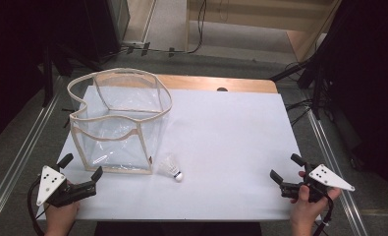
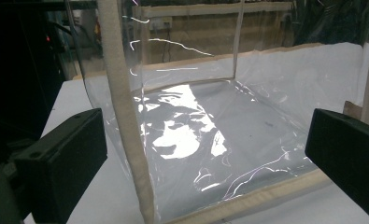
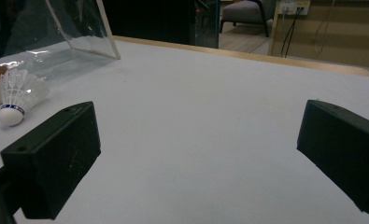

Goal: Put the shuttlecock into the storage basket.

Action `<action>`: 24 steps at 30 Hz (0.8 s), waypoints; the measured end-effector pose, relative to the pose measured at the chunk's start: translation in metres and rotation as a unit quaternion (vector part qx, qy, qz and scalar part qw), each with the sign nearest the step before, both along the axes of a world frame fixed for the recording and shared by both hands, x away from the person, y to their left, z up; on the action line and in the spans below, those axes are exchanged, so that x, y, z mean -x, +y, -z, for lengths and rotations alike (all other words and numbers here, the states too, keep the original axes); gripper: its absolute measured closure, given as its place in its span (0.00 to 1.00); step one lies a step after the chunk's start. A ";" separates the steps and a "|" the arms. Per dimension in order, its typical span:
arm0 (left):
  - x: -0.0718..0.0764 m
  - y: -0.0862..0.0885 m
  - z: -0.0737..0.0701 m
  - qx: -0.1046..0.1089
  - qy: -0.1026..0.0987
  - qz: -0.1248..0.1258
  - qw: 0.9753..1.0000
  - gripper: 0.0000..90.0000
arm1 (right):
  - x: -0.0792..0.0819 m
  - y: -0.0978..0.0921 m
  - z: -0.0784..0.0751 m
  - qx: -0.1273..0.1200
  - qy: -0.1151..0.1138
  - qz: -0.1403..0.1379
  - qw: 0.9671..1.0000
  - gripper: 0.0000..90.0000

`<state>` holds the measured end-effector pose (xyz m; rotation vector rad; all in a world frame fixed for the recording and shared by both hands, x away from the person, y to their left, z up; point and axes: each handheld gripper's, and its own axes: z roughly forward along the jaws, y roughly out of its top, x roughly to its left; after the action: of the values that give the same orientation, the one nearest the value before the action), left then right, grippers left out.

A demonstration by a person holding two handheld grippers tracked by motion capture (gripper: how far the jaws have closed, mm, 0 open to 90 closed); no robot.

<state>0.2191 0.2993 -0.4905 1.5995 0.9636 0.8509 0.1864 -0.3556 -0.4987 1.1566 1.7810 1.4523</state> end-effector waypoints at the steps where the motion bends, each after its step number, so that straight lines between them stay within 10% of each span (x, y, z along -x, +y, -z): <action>1: 0.000 0.000 0.000 0.001 -0.001 0.000 1.000 0.00 | 0.000 0.001 -0.001 0.000 -0.003 -0.001 1.000 0.00; 24: 0.000 0.000 0.000 0.001 0.001 -0.001 1.000 0.00 | -0.011 0.038 -0.036 0.035 0.009 -0.049 0.998 0.00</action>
<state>0.2190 0.2992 -0.4906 1.5982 0.9674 0.8502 0.1979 -0.3173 -0.4630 1.0634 1.9090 1.4270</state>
